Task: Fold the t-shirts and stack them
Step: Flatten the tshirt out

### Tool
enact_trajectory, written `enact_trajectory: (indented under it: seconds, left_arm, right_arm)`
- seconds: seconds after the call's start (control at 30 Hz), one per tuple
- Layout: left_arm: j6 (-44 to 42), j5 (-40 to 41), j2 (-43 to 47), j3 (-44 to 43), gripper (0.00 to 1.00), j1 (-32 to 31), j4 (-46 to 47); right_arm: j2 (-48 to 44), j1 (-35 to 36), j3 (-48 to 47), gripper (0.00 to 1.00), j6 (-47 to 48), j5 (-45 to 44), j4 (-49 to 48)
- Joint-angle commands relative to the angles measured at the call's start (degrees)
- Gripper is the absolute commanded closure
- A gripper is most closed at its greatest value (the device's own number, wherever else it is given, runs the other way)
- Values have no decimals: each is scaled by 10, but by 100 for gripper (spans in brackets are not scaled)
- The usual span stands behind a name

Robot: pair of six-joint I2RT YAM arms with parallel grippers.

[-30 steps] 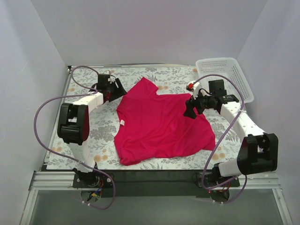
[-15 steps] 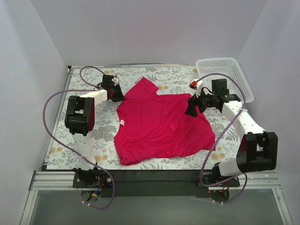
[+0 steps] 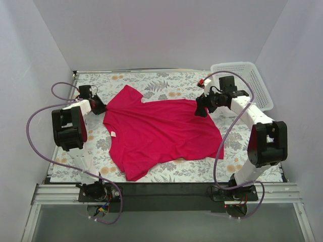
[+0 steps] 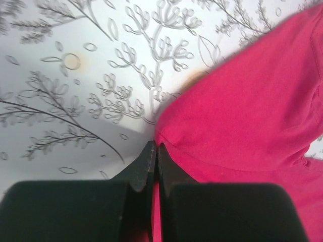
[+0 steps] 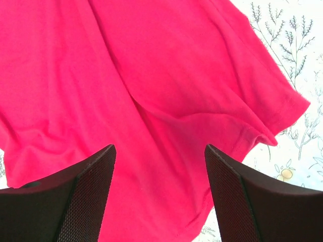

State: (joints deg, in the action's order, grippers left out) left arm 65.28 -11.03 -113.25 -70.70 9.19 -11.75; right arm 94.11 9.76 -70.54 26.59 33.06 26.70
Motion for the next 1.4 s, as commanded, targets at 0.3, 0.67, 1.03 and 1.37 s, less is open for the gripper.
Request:
enact_trajectory:
  seconds: [0.3, 0.67, 1.03, 1.37]
  left_arm:
    - [-2, -7, 7, -30, 100, 3, -13]
    - [3, -31, 18, -19, 100, 3, -3]
    - [4, -38, 34, -5, 100, 3, 6]
    - [3, -36, 57, 10, 100, 4, 10]
  right_arm:
    - [200, 36, -209, 41, -65, -182, -18]
    - [277, 37, -254, 43, -38, -280, -11]
    - [307, 36, -281, 79, -24, -267, -8]
    - [235, 67, -267, 97, 28, -153, -26]
